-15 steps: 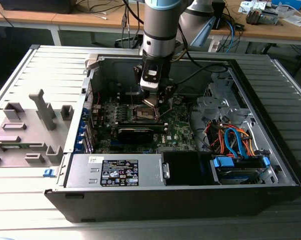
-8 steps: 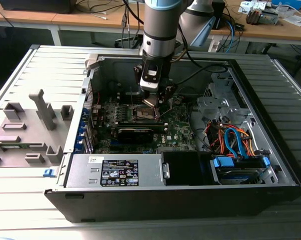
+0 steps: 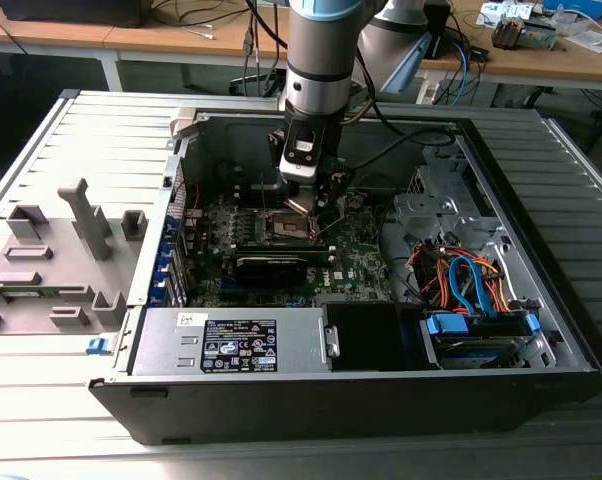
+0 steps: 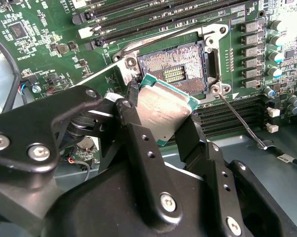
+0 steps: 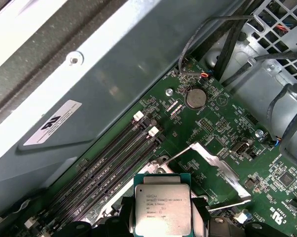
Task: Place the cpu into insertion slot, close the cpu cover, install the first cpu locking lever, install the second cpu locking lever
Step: 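Place the cpu into insertion slot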
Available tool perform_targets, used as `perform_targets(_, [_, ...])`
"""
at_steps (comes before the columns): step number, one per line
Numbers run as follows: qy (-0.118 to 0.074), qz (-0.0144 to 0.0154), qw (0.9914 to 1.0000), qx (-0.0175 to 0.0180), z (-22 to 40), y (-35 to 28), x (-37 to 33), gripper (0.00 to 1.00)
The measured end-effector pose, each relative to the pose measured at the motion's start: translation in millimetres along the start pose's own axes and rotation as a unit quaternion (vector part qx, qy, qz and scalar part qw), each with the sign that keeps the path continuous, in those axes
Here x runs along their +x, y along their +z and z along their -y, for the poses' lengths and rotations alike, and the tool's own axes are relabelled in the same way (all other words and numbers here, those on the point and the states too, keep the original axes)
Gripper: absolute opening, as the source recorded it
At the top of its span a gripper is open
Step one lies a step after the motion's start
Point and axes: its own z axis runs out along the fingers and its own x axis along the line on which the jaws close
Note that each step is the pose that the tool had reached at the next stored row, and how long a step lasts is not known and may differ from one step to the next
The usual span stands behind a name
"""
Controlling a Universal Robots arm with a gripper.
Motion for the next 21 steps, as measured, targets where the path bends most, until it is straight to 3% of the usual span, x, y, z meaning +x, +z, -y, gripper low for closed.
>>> perform_targets(8, [0.002, 0.0, 1.0, 0.0, 0.0, 0.4, 0.0, 0.55])
perform_targets(10, [0.016, 0.0002, 0.99987, -0.0002, 0.0, 1.4, 0.0, 0.55])
perform_targets(21, [0.019, 0.0002, 0.99981, -0.0003, 0.0, 1.4, 0.0, 0.55])
